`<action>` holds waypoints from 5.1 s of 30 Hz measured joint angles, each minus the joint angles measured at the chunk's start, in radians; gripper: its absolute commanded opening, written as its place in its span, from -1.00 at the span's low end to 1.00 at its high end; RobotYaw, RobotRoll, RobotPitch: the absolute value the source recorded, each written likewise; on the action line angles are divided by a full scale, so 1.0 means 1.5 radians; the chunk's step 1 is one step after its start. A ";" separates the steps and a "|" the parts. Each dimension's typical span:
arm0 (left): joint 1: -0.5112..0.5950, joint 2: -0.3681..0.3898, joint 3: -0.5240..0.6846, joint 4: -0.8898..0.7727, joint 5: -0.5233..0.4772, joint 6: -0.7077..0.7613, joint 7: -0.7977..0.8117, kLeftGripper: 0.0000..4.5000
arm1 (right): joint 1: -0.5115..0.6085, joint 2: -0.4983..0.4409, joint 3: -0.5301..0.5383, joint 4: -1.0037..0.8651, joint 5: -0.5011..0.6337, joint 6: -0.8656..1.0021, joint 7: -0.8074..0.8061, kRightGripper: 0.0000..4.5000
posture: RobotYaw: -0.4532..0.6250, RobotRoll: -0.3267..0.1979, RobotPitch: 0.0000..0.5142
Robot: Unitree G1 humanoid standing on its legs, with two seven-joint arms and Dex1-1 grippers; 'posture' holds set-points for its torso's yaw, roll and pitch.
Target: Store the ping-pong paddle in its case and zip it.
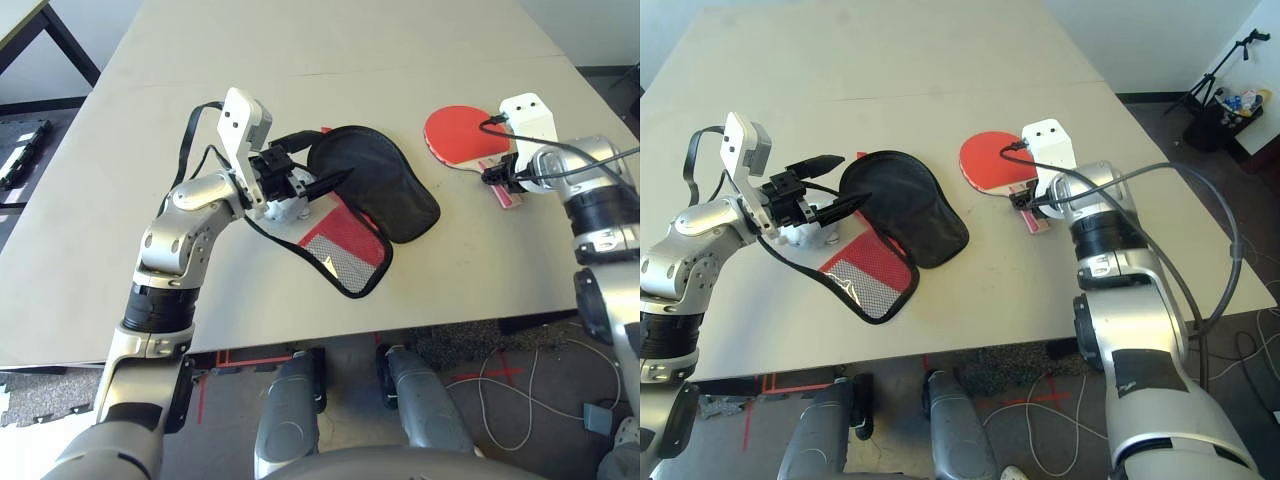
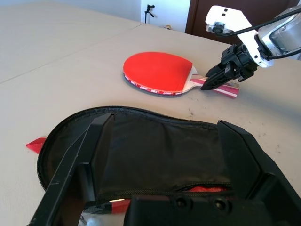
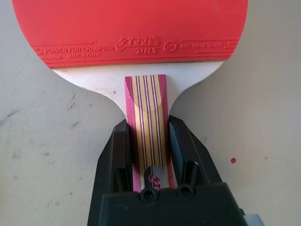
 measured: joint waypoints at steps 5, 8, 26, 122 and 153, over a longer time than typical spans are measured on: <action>0.000 0.000 -0.004 0.001 0.000 -0.002 0.000 1.00 | 0.034 0.021 -0.034 -0.119 0.005 0.001 -0.032 -0.51 | -0.25 0.25 -0.18; 0.000 0.000 -0.006 0.001 0.000 -0.002 -0.001 1.00 | 0.044 0.050 -0.046 -0.194 0.016 0.035 -0.045 -0.51 | -0.25 0.25 -0.18; 0.001 0.003 -0.011 -0.005 0.001 0.005 0.003 1.00 | 0.084 0.278 0.006 -0.421 0.052 0.270 -0.140 -0.51 | -0.18 0.25 -0.07; -0.001 0.100 -0.069 -0.146 -0.028 0.162 -0.083 1.00 | 0.191 -0.064 -0.146 -0.176 0.184 -0.425 0.264 0.98 | -0.22 0.25 -0.09; -0.110 -0.067 -0.123 0.060 0.152 -0.028 0.041 1.00 | 0.209 -0.068 -0.195 -0.131 0.228 -0.396 0.296 0.98 | -0.22 0.25 -0.10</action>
